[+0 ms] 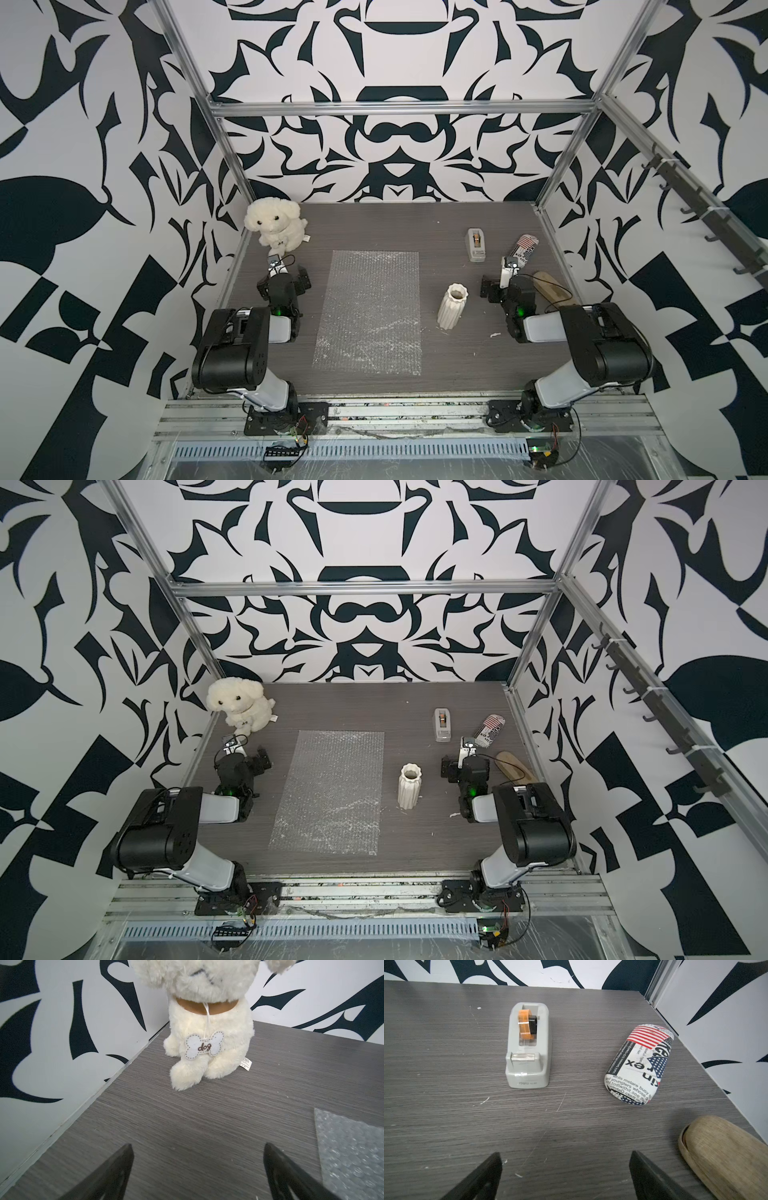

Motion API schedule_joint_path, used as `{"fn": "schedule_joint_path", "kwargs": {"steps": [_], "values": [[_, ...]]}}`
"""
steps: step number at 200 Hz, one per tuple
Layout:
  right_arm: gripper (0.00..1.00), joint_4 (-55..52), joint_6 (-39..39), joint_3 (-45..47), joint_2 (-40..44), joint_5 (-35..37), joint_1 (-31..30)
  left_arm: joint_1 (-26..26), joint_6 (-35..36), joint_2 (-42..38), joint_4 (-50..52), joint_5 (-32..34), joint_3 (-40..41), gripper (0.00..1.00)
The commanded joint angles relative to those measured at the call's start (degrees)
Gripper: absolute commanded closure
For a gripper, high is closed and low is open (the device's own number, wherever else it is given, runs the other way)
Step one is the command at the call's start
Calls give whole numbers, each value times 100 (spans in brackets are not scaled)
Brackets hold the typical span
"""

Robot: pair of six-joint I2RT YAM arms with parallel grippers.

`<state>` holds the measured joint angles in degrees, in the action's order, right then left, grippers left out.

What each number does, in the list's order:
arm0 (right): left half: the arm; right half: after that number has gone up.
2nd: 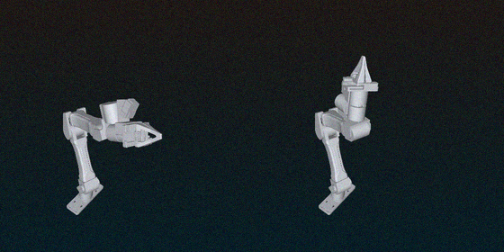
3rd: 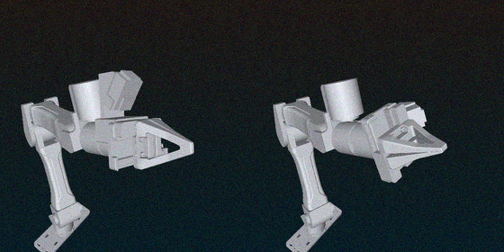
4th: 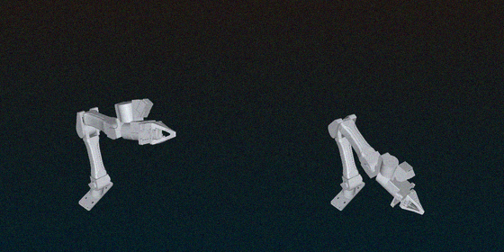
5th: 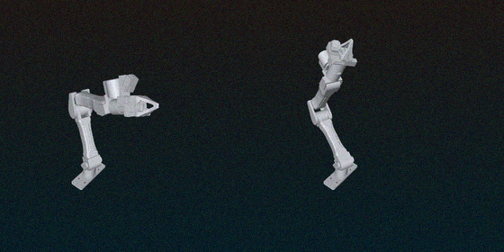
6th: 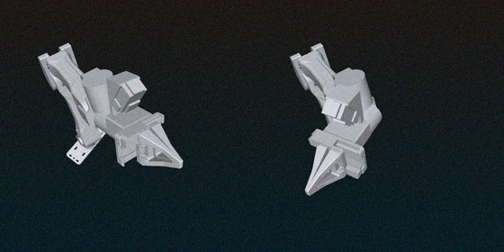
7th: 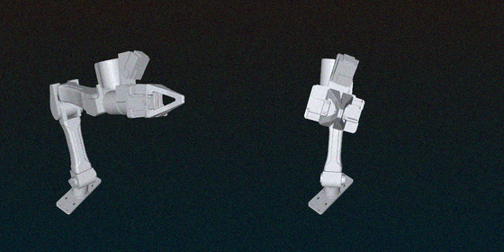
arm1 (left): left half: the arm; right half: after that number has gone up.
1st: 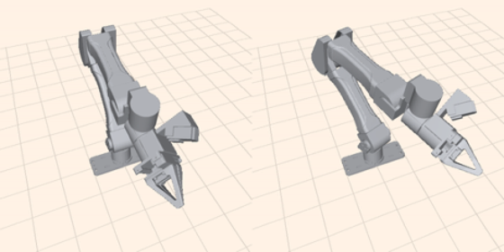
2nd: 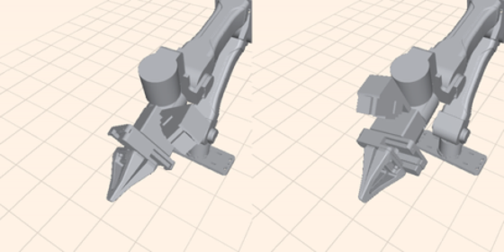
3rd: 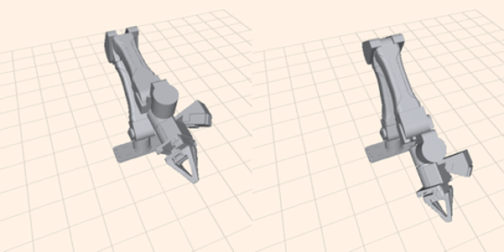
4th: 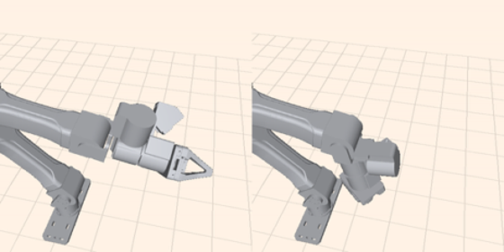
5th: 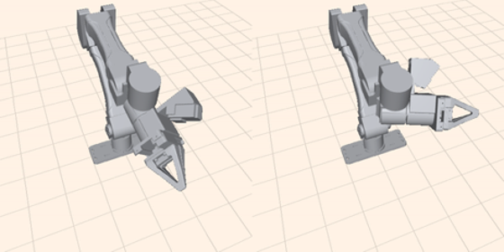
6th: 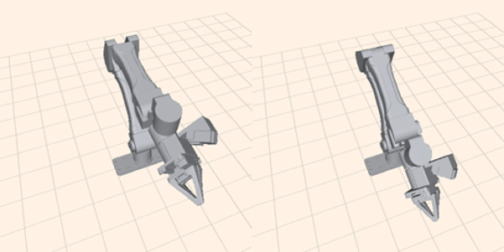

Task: Wrap vases in bubble wrap
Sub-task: Pick up the vase from the center of the board.

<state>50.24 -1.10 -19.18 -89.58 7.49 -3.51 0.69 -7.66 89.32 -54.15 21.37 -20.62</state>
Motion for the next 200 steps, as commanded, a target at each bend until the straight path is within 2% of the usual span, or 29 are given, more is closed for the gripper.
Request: {"fn": "schedule_joint_path", "kwargs": {"steps": [1,200], "values": [[1,88,18,-119,124,19,-30,18,-31,-37,54,-41,-17,1],[0,150,30,-92,138,33,-22,13,42,-30,8,-99,3,1]]}}
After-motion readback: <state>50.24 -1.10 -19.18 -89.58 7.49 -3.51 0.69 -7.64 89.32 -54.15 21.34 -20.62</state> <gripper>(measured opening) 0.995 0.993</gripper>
